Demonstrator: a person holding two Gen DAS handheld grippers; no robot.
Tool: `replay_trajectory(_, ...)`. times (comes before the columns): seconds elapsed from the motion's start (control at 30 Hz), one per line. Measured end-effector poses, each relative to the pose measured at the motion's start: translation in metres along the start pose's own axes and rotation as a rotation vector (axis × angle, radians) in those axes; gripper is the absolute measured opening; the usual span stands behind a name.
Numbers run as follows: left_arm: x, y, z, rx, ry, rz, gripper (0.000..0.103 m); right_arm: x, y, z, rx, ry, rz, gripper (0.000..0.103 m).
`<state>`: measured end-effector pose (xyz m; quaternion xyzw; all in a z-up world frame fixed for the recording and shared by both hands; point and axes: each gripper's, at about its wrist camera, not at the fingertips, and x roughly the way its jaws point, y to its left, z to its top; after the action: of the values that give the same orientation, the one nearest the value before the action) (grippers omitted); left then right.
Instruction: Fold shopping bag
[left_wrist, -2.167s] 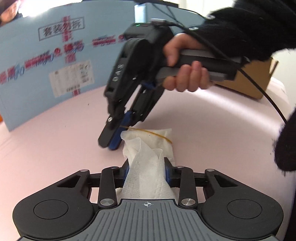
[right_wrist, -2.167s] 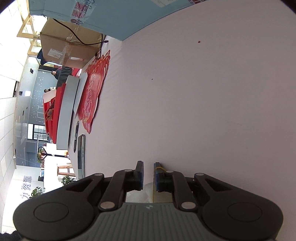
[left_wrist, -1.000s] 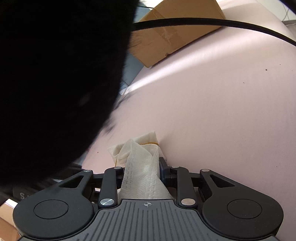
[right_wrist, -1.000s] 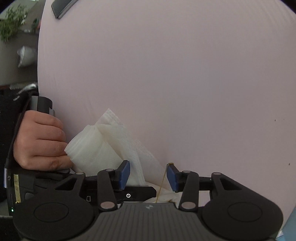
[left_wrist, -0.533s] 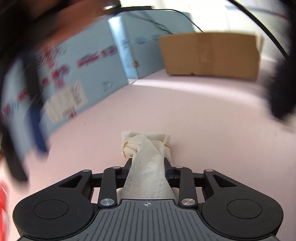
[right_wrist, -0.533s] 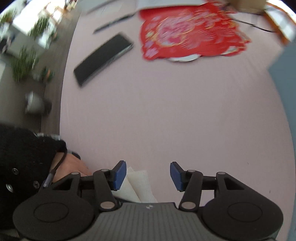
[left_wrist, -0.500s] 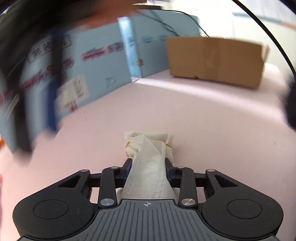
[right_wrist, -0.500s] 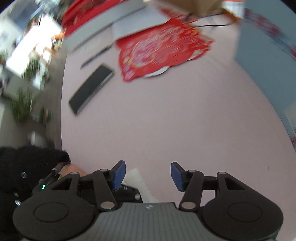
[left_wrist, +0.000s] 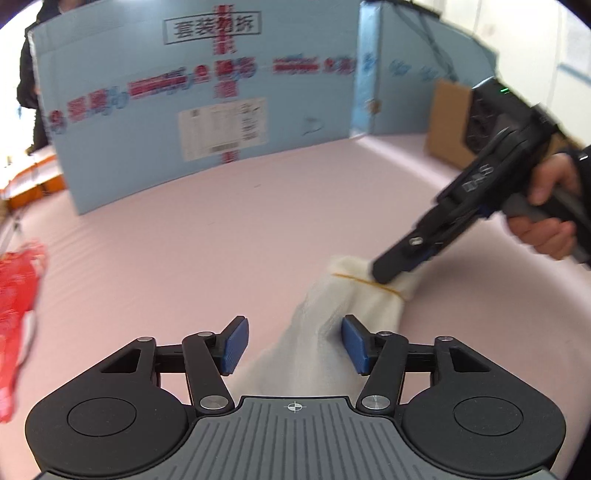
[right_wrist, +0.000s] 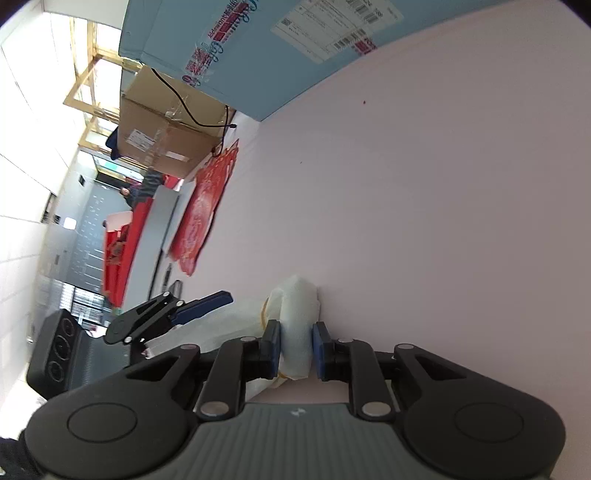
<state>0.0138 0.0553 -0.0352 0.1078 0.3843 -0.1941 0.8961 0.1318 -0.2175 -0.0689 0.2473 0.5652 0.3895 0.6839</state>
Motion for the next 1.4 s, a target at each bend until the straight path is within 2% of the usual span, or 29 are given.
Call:
replay_trajectory(0.07,-0.003,0.0,0.0,-0.002,0.011,0.042,0.061,0.004,0.0,-0.012,0.008,-0.008,0.017,0.02)
replay_trajectory(0.13,0.001,-0.003,0.002,0.038,-0.008,0.08,0.061,0.01,-0.002,-0.02,0.044,-0.03,0.025,0.02)
replay_trajectory(0.23,-0.009,-0.016,-0.001,0.091,-0.022,0.13,0.061,0.023,0.002,-0.02,0.064,-0.036,0.007,0.024)
replay_trajectory(0.3,-0.015,-0.027,0.003,0.125,-0.041,0.198,0.061,0.031,0.007,-0.019,0.047,-0.028,-0.014,0.023)
replay_trajectory(0.33,-0.026,-0.037,0.003,0.139,-0.083,0.269,0.06,0.034,0.01,-0.02,0.037,-0.029,-0.028,0.022)
replay_trajectory(0.4,-0.044,-0.057,0.005,0.13,-0.158,0.332,0.06,0.036,0.013,-0.024,0.06,-0.044,-0.041,0.019)
replay_trajectory(0.47,-0.05,-0.067,0.006,0.08,-0.16,0.296,0.058,0.033,0.004,-0.032,0.155,-0.079,-0.019,0.016)
replay_trajectory(0.5,-0.053,-0.073,0.006,0.054,-0.16,0.278,0.049,0.033,0.001,-0.036,0.191,-0.087,-0.007,0.016)
replay_trajectory(0.57,-0.047,-0.075,0.006,-0.016,-0.12,0.212,0.045,0.033,-0.003,-0.05,0.274,-0.088,0.025,0.016)
replay_trajectory(0.63,-0.039,-0.073,0.005,-0.072,-0.079,0.179,0.034,0.037,-0.001,-0.062,0.306,-0.07,0.044,0.015)
replay_trajectory(0.77,-0.03,-0.071,0.006,-0.153,-0.026,0.129,0.031,0.042,-0.007,-0.073,0.36,-0.065,0.065,0.015)
replay_trajectory(0.93,-0.01,-0.085,0.001,-0.149,0.075,0.191,0.032,0.047,-0.008,-0.07,0.347,-0.047,0.063,0.014)
replay_trajectory(1.03,-0.005,-0.095,0.004,-0.119,0.104,0.242,0.032,0.049,-0.001,-0.067,0.297,-0.034,0.037,0.014)
replay_trajectory(1.27,-0.005,-0.096,-0.002,-0.176,0.11,0.272,0.031,0.055,0.018,-0.052,0.142,0.02,-0.026,0.019)
replay_trajectory(1.37,-0.005,-0.097,0.001,-0.199,0.113,0.304,0.031,0.053,0.016,-0.058,0.139,0.008,-0.024,0.013)
replay_trajectory(1.4,-0.004,-0.101,0.002,-0.174,0.121,0.344,0.031,0.052,0.016,-0.061,0.148,0.0,-0.024,0.012)
